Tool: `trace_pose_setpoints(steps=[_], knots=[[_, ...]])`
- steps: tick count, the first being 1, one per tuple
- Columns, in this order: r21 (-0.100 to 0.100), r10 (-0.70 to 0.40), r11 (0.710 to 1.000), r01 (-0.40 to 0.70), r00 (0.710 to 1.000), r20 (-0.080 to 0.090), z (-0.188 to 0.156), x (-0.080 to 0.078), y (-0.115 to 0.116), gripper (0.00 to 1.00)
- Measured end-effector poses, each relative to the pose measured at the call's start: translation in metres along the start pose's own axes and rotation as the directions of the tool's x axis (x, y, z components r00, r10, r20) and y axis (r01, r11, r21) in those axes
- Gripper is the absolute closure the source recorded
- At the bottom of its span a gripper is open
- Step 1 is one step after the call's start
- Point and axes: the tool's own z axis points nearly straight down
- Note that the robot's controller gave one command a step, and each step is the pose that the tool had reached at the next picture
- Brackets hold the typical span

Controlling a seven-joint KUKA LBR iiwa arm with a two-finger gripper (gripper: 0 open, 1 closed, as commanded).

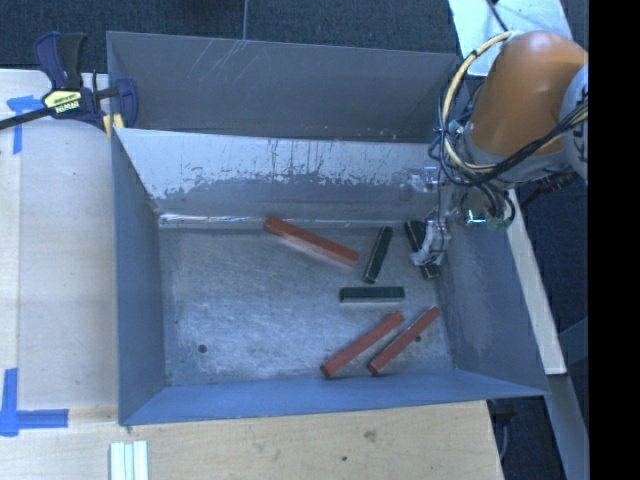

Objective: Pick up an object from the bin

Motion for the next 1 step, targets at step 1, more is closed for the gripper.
trace_pose_setpoints(steps=[1], knots=[[0.001, -0.083, 0.997, 0.083, 0.997, 0.005, -0.0149, 0.0179, -0.0139, 0.00]])
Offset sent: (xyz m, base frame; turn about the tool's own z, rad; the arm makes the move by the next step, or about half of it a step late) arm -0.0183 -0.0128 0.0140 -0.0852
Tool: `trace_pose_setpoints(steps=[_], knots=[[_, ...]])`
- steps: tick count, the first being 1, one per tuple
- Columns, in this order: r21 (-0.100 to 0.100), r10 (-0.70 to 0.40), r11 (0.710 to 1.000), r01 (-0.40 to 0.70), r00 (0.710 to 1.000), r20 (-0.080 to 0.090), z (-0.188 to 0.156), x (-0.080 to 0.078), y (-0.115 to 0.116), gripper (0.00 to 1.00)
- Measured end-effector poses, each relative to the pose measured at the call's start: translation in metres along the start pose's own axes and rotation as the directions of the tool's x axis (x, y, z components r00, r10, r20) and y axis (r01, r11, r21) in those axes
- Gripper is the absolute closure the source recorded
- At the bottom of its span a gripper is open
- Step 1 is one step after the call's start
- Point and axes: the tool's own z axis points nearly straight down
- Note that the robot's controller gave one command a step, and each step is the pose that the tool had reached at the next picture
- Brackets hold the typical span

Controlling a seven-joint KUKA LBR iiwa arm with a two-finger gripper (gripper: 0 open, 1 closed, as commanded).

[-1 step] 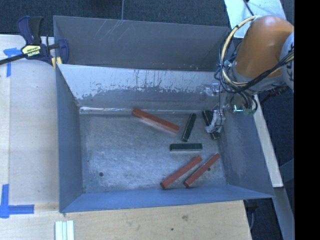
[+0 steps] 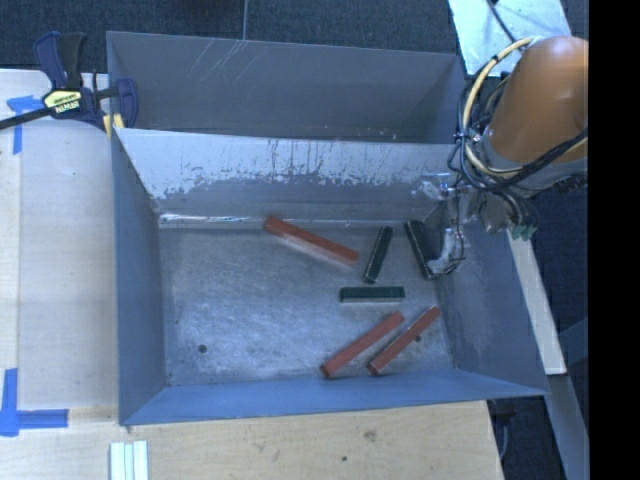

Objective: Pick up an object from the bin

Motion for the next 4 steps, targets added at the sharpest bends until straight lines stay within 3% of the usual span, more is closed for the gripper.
trace_pose_setpoints(steps=[1, 2, 3, 4], knots=[[-0.001, -0.011, 1.000, 0.011, 1.000, 0.001, 0.118, 0.026, 0.039, 0.00], [0.001, 0.031, 1.000, -0.031, 0.999, 0.008, 0.114, 0.032, -0.005, 0.00], [-0.002, -0.020, 1.000, 0.020, 1.000, 0.005, 0.113, 0.038, 0.082, 0.00], [0.001, -0.014, 1.000, 0.014, 1.000, 0.007, 0.114, 0.038, 0.078, 1.00]])
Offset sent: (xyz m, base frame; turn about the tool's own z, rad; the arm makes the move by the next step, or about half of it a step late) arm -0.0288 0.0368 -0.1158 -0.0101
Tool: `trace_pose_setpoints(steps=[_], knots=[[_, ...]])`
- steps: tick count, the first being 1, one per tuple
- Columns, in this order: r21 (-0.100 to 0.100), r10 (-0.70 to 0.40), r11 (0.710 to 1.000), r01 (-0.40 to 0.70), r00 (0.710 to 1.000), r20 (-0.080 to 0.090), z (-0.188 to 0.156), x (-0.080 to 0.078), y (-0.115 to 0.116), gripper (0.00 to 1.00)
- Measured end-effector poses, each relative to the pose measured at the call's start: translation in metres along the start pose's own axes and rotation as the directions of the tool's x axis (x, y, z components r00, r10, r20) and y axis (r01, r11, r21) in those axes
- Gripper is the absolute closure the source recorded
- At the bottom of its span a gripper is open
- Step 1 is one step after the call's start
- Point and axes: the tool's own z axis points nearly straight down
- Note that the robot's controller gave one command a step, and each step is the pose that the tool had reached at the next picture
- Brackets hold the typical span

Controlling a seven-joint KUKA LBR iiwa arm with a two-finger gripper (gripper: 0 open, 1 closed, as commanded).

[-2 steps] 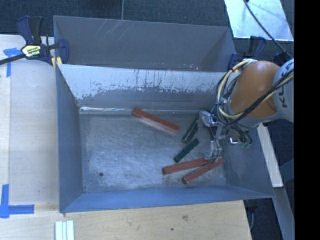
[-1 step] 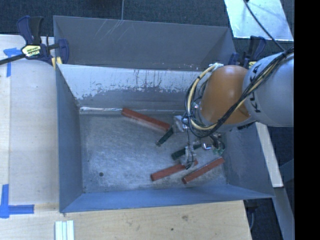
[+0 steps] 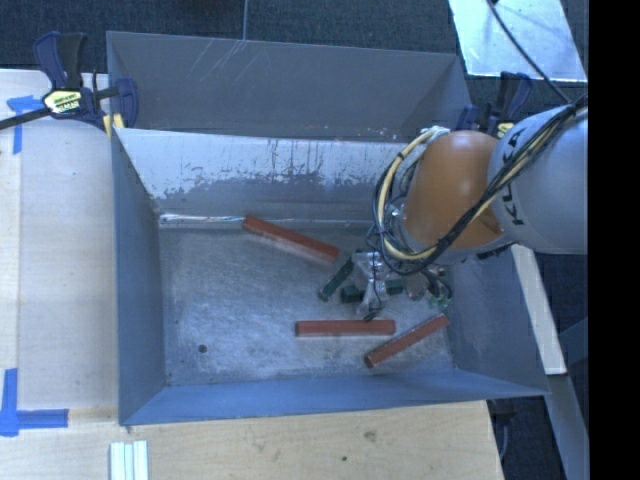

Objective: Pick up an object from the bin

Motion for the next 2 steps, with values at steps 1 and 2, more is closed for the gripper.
trace_pose_setpoints(steps=[1, 2], knots=[[0.003, -0.029, 1.000, 0.029, 1.000, 0.005, -0.139, -0.012, -0.053, 1.00], [0.001, -0.168, 0.986, 0.168, 0.986, 0.003, -0.208, -0.023, -0.037, 1.00]])
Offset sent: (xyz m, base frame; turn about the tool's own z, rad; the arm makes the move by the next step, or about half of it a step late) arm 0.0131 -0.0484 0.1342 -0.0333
